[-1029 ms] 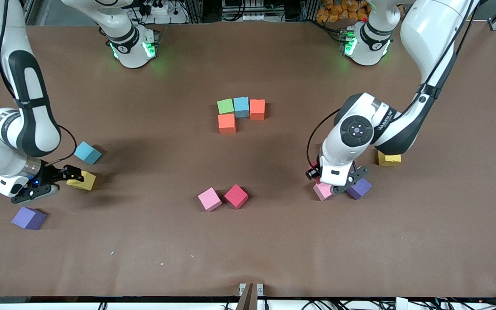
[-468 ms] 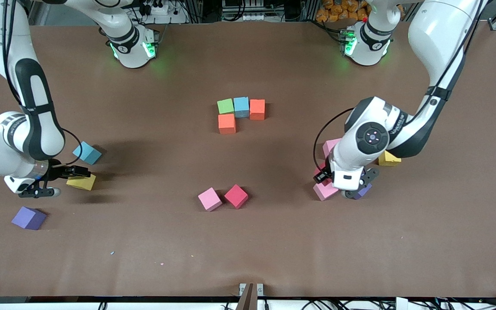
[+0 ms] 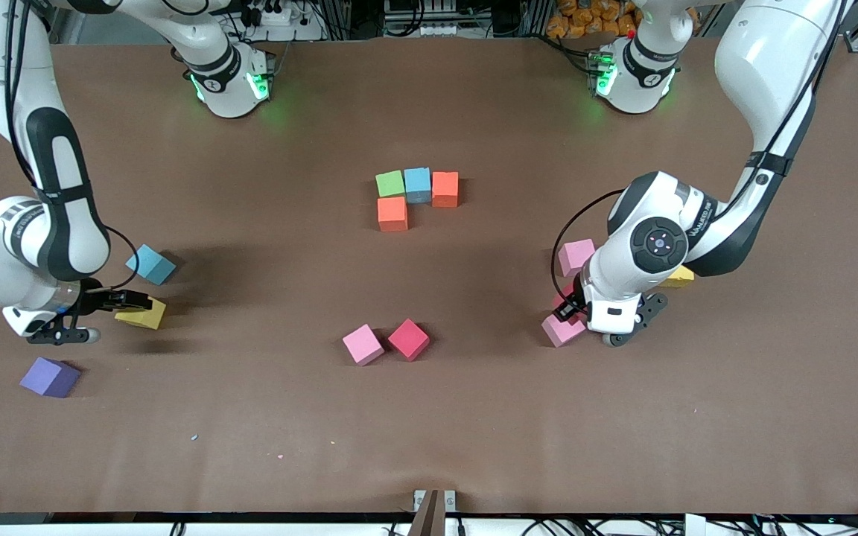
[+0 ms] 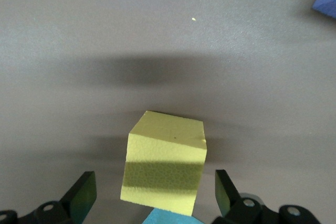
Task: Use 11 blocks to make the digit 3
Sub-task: 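Move the right gripper to the yellow block and grasp it, then carry the yellow block with the right gripper toward the block row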
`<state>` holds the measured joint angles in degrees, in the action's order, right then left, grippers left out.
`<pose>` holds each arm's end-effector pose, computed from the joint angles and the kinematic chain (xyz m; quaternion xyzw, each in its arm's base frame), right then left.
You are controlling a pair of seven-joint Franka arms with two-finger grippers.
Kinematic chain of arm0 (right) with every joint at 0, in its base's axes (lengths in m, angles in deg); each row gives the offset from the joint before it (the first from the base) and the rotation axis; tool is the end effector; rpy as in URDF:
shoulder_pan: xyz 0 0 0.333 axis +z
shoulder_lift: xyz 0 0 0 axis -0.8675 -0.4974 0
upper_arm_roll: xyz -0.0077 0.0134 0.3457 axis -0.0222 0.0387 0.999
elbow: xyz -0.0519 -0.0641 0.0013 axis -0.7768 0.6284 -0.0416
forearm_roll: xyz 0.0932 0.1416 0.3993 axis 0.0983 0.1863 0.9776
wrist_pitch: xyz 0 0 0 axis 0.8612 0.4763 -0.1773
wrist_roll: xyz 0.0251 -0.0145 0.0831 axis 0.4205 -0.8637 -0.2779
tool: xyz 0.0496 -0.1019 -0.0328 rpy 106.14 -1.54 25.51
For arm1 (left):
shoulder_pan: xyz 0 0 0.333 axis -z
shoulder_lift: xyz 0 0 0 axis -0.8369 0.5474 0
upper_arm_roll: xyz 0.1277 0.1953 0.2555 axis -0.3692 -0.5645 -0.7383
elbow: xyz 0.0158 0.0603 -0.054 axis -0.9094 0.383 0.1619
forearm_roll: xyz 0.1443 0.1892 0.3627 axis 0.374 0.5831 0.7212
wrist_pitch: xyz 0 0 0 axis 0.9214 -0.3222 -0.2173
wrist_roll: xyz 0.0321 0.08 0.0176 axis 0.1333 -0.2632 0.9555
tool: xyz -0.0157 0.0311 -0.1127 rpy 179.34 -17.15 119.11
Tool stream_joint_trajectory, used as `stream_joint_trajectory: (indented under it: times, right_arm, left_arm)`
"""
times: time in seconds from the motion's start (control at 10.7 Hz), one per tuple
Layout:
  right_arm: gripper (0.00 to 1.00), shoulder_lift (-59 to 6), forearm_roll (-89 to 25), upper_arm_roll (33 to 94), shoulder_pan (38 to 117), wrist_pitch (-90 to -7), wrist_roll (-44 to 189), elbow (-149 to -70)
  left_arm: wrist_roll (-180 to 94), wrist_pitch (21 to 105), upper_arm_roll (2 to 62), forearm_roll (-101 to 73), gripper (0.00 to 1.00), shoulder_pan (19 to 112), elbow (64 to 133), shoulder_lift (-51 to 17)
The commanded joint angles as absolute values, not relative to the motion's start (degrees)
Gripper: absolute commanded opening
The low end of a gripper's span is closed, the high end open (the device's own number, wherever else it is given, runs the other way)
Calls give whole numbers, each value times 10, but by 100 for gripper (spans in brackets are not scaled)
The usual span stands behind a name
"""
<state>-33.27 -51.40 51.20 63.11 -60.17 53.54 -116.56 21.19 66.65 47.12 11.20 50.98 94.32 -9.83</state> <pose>0.6570 -0.1488 0.2219 -0.9975 0.0010 0.0459 0.0540 0.6636 -0.2741 0.3059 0.9426 0.3321 -0.0338 0.0104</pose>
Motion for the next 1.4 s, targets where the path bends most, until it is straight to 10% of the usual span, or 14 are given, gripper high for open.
stream_joint_trajectory:
  times: [0.0, 0.65, 1.31]
  right_arm:
    - [100, -349, -516, 505, 638, -599, 544, -1155]
    - [100, -382, -513, 506, 638, -629, 543, -1135]
    - [52, -393, -490, 506, 640, -651, 541, -1136]
  left_arm:
    - [197, 657, 475, 97, 0, 505, 943, -99]
    - [187, 651, 475, 97, 0, 505, 945, -98]
    - [178, 650, 474, 97, 0, 505, 945, -97]
